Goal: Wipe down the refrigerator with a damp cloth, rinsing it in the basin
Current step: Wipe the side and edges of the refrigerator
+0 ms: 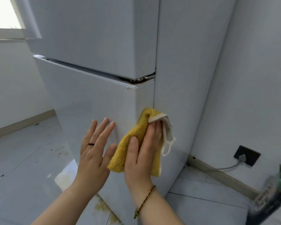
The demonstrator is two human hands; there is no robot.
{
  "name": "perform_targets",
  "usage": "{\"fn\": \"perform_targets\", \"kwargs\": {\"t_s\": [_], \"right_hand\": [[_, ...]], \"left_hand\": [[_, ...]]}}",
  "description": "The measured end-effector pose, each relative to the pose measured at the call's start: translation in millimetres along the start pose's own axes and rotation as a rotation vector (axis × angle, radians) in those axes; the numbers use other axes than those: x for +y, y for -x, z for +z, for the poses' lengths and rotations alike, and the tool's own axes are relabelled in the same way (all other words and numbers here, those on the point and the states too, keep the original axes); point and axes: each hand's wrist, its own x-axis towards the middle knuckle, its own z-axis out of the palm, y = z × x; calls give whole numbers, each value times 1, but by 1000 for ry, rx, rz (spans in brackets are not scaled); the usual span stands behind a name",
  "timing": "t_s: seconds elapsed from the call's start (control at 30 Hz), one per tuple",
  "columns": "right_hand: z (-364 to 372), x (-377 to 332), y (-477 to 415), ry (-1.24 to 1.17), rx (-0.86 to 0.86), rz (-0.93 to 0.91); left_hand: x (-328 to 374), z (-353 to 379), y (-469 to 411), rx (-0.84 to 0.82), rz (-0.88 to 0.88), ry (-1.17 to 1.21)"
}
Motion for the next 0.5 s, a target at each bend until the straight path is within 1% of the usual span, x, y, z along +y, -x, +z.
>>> {"fn": "perform_targets", "kwargs": {"t_s": [0.07,0.13,0.2,0.27,0.37,0.43,0.47,0.5], "right_hand": [[-1,-3,-16,10,10,-97],[-5,19,-3,23,-38,-91],[-7,45,34,39,-94,7],[-10,67,72,49,-113,124],[-16,79,91,-27,-109,430],[-17,72,85,-101,-109,571],[-15,63,77,-117,-107,569],[-12,55,71,-119,-99,495]], "left_hand": [[-1,10,5,10,-41,42],[1,15,8,1,-83,103],[0,17,9,-13,-118,138],[-2,18,10,-19,-100,157],[-4,25,13,-38,-114,181],[-2,28,13,-30,-97,172],[-3,29,12,-23,-84,174],[-4,30,12,-12,-65,176]]}}
